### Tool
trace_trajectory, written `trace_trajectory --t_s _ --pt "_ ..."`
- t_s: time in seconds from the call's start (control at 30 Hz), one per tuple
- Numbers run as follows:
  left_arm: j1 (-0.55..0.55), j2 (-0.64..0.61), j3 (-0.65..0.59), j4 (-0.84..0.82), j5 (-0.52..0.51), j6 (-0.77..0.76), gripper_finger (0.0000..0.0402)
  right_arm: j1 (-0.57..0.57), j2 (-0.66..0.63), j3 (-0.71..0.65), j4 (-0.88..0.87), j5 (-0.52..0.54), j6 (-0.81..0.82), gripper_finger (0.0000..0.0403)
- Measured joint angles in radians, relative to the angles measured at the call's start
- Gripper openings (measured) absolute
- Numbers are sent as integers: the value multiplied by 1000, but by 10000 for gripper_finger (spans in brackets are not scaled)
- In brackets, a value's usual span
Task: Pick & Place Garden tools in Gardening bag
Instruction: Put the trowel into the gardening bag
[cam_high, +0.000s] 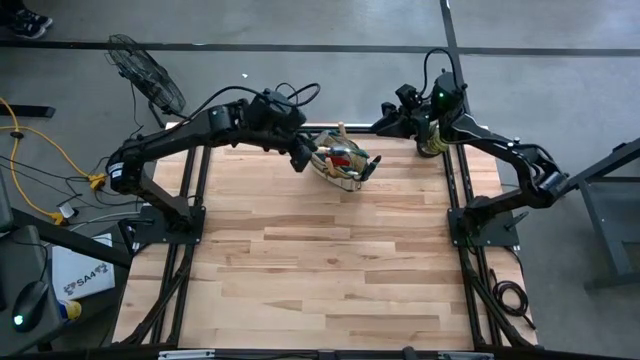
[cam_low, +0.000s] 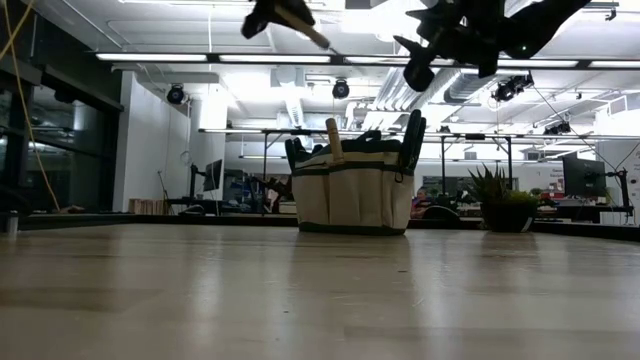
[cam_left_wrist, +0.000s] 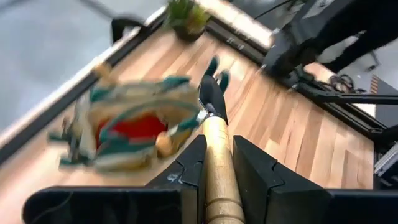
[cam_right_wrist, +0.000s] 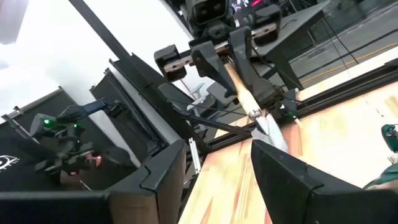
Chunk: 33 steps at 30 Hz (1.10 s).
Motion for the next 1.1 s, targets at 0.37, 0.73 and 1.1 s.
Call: trace_trajectory --t_s 0.37,0.73,1.1 --pt "48 4 19 -254 -26 -319 53 -5 0 0 -28 5 -22 175" --pt "94 49 19 -329 17 -386 53 -6 1 0 -74 27 -64 175" --pt "153 122 19 -335 102 -386 53 -6 1 0 -87 26 -87 175"
